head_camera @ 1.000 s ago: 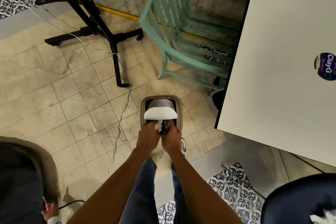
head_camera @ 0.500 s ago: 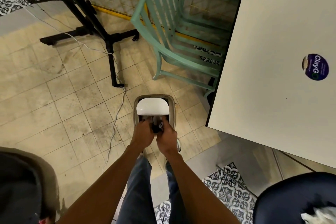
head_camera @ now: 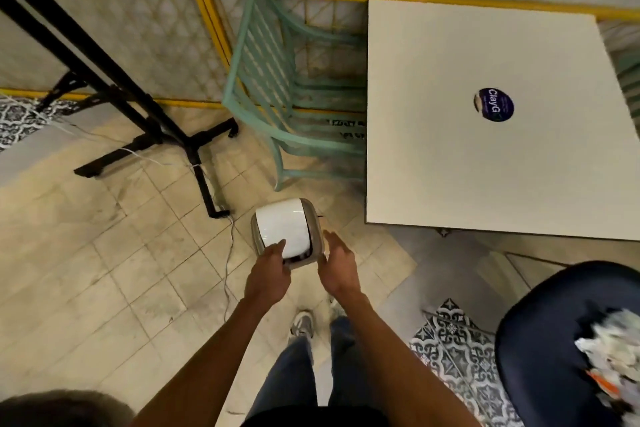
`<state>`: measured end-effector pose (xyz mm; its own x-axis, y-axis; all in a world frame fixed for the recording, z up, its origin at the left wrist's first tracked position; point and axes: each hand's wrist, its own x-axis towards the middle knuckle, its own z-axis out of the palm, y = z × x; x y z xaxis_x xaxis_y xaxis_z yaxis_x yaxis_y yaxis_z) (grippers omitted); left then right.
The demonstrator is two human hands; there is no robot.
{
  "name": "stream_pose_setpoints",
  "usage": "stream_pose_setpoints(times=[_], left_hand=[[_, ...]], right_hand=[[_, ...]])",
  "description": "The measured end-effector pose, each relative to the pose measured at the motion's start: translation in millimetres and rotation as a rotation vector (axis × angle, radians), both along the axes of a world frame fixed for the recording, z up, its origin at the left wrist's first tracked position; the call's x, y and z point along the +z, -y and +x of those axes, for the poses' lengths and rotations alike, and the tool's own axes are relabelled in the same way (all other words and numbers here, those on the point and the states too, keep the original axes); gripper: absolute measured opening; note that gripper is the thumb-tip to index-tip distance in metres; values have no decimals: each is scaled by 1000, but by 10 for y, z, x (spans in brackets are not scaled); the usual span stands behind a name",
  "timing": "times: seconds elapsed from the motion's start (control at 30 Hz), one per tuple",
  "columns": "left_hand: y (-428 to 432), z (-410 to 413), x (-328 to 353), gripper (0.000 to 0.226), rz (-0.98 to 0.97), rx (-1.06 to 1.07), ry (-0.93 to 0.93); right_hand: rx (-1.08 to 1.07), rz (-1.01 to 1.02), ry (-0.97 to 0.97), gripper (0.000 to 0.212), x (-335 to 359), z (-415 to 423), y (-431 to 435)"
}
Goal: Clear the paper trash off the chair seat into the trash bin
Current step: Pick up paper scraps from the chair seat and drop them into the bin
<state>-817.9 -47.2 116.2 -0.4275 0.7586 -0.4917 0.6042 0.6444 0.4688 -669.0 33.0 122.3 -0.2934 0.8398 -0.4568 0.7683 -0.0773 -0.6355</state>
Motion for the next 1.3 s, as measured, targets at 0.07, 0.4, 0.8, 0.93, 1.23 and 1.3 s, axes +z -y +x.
stream_pose_setpoints(times=[0.07, 0.4, 0.8, 0.93, 1.23, 1.3], left_hand=[[40, 69, 160, 63, 48, -87, -36], [-169, 952, 854, 57, 269, -483, -166], [-590, 3242, 889, 61, 426, -790, -93], [-648, 4115, 854, 57, 435, -914, -109], [-955, 5593, 835, 55, 410, -1175, -88], [-1090, 5905, 836, 51, 407, -1215, -72]], right_hand=[[-12, 51, 50, 55, 232, 222, 53], [-180, 203, 191, 56, 858, 1735, 455], [-435, 301, 342, 55, 910, 4073, 783], [-540, 264, 355, 58, 878, 4896, 936], [-765, 173, 377, 58, 636, 6116, 1056], [-801, 137, 364, 57, 565, 6313, 1003]])
